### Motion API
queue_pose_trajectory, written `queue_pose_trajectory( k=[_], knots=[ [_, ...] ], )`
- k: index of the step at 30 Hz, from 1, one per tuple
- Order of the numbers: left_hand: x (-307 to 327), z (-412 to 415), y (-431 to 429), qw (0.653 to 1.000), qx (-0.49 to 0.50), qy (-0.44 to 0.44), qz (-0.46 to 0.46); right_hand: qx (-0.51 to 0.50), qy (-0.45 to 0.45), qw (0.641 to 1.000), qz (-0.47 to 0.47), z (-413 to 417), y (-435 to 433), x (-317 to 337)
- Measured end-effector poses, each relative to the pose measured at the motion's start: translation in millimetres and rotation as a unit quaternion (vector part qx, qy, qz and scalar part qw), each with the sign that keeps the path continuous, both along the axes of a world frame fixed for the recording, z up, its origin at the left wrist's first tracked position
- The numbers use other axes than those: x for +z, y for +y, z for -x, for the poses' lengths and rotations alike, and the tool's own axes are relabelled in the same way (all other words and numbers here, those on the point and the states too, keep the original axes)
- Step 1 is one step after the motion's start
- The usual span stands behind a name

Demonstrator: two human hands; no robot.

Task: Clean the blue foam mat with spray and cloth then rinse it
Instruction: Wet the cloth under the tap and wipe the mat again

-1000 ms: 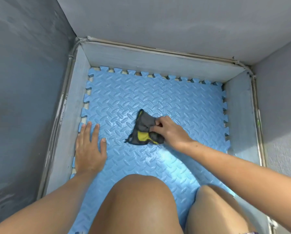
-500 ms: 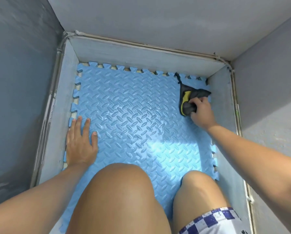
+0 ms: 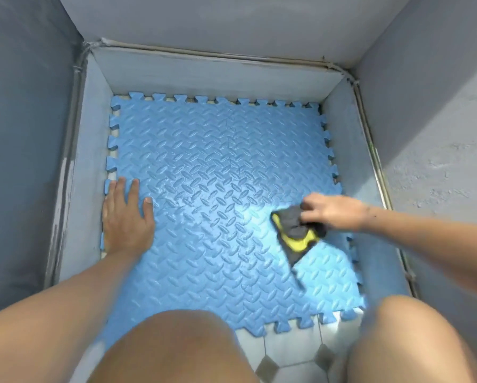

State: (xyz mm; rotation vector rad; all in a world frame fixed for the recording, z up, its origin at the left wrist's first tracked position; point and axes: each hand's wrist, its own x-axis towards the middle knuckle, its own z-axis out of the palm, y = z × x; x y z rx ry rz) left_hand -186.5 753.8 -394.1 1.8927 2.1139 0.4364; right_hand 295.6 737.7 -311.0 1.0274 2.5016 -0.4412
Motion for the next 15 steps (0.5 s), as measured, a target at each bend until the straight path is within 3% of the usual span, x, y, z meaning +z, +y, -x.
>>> queue_pose_trajectory(
  k=[2,3,6,8,10,12,15],
  knots=[
    [-1,1,0,1.000,0.002,0.007,-0.009,-0.173,-0.023,0.983,-0.058,-23,24,-7],
    [-2,1,0,1.000,0.000,0.010,-0.014,-0.279,-0.014,0.957,-0.076,-29,34,-10],
    [-4,0,-1,1.000,-0.004,0.009,-0.026,-0.517,0.085,0.842,-0.125,-19,43,-27],
    [-5,0,-2,0.999,-0.006,0.011,-0.034,-0.580,0.136,0.792,-0.132,13,34,-40],
    [-8,1,-2,0.999,-0.009,0.016,-0.043,-0.553,0.151,0.809,-0.127,55,13,-45],
    [-10,2,-1,0.999,-0.010,0.021,-0.045,-0.458,0.156,0.869,-0.099,96,-20,-43],
    [-8,1,-2,0.998,-0.014,0.019,-0.049,-0.189,0.152,0.969,-0.042,131,-81,-37]
  ],
)
